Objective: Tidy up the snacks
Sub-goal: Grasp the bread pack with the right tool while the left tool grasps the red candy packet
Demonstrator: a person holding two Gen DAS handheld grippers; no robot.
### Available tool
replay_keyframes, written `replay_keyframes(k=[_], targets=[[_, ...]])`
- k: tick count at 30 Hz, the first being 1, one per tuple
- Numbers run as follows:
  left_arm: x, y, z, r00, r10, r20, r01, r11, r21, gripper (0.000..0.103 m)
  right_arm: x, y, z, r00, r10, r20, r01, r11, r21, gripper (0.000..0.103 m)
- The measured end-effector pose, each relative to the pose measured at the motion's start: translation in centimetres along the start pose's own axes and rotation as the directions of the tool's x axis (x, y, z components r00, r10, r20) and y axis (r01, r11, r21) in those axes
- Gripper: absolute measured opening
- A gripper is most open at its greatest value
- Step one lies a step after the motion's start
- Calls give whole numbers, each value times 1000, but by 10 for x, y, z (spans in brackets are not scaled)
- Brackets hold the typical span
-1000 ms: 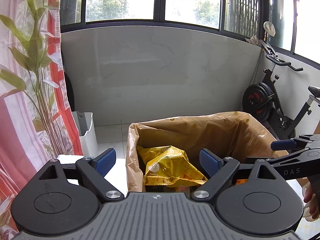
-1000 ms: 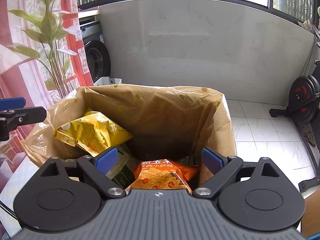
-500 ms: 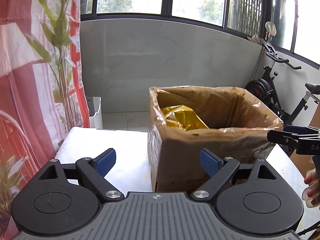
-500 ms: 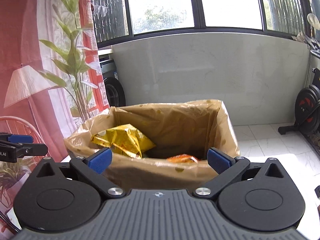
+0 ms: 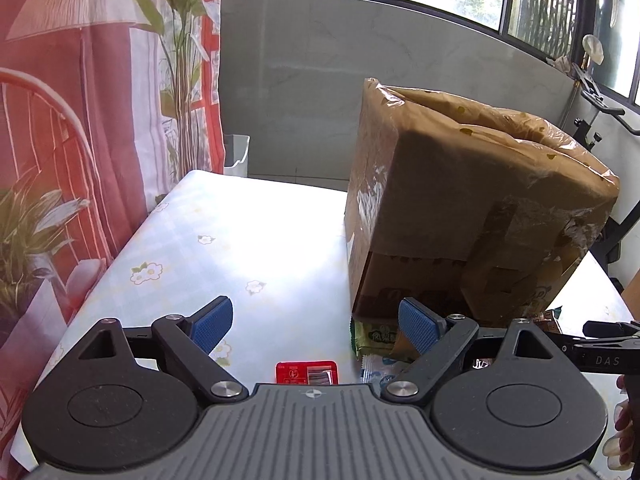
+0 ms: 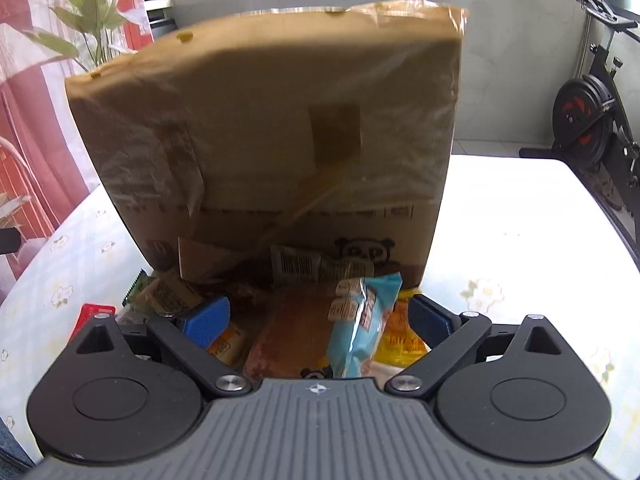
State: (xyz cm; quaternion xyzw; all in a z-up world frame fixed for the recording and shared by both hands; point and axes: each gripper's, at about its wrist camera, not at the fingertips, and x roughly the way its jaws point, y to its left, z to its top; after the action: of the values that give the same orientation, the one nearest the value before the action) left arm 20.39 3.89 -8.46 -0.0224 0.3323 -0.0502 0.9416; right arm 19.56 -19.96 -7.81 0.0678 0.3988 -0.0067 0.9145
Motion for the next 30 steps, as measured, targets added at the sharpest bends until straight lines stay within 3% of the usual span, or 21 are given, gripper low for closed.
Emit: replay_keyframes(k=[15, 19, 23, 30], targets=[[15, 24, -37, 997, 35, -67, -41, 996, -83, 91, 50, 21, -21, 990, -112, -87, 104, 990, -91, 93], [17, 23, -41, 997, 32, -72, -38, 996, -83, 91, 48, 28, -31, 989, -138, -52, 129, 980, -152, 89], [17, 21, -45, 997, 31, -68, -36, 996, -76, 91, 36, 29, -40, 993, -114, -38, 106, 980, -170, 83], [24, 22, -54, 993, 39, -108, -47, 996, -78, 84, 5, 24, -63, 999, 25, -40, -29, 994, -107, 82]])
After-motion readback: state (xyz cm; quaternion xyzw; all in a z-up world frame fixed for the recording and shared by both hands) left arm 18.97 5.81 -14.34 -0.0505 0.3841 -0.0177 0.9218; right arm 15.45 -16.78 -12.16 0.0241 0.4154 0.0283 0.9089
